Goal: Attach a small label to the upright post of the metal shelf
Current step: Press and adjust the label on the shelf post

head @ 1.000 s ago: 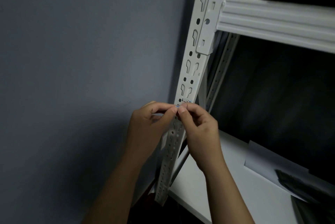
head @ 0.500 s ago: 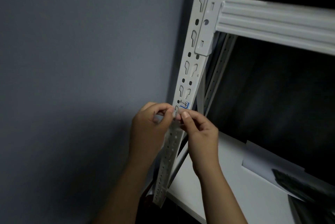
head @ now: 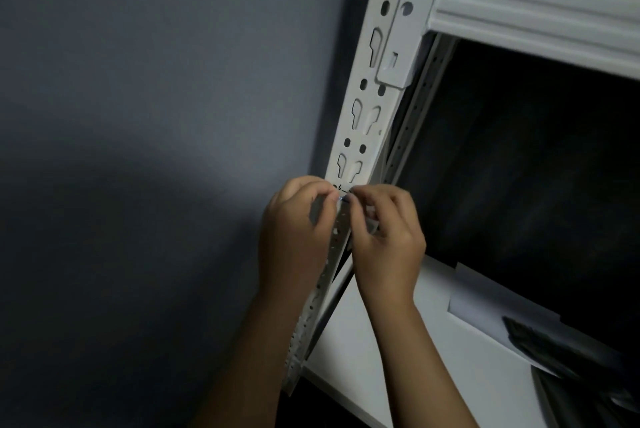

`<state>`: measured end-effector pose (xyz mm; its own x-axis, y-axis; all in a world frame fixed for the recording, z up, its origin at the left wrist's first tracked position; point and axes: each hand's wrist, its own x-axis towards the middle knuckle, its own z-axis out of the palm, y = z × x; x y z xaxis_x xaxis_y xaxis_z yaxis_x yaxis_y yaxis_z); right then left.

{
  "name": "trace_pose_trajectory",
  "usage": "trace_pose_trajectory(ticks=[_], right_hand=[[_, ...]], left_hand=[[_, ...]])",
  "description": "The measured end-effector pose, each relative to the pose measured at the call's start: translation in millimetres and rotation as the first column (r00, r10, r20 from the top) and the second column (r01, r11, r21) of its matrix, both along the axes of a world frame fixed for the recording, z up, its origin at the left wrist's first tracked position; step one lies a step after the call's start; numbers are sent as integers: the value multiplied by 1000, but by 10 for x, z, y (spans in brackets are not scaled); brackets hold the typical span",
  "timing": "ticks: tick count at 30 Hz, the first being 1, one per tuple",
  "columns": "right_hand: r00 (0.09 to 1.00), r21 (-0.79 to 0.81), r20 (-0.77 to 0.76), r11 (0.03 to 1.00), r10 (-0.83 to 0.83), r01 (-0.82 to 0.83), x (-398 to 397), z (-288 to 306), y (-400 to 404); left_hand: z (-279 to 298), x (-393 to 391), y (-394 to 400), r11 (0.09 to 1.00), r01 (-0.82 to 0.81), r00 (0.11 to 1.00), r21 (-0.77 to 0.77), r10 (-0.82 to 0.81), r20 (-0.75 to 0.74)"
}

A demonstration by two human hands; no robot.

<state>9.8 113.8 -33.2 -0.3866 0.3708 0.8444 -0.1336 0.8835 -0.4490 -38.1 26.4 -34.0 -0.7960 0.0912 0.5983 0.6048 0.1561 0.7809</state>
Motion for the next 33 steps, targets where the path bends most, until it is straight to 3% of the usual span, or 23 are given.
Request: trace_pose_trajectory(ticks=[3, 8, 24, 27, 33], right_hand=[[996, 178, 22, 981, -82, 77, -20, -35, 54], [992, 264, 21, 958, -126, 116, -26, -50, 86], [987, 194, 72, 973, -141, 125, -30, -73, 59], [992, 233, 18, 965, -126, 118, -2, -86, 106], [983, 339, -30, 924, -179, 178, -16, -53, 119]], left_hand=[[-11, -14, -8, 1000, -22, 1000, -6, 22, -19], [-36, -36, -14, 1000, -3, 1000, -6, 3, 7], [-21, -50, -43, 998, 47, 997, 39, -49, 61], [-16, -34, -32, 999, 34, 999, 35, -33, -13], [-2, -7, -36, 989, -33, 970, -141, -2, -242]])
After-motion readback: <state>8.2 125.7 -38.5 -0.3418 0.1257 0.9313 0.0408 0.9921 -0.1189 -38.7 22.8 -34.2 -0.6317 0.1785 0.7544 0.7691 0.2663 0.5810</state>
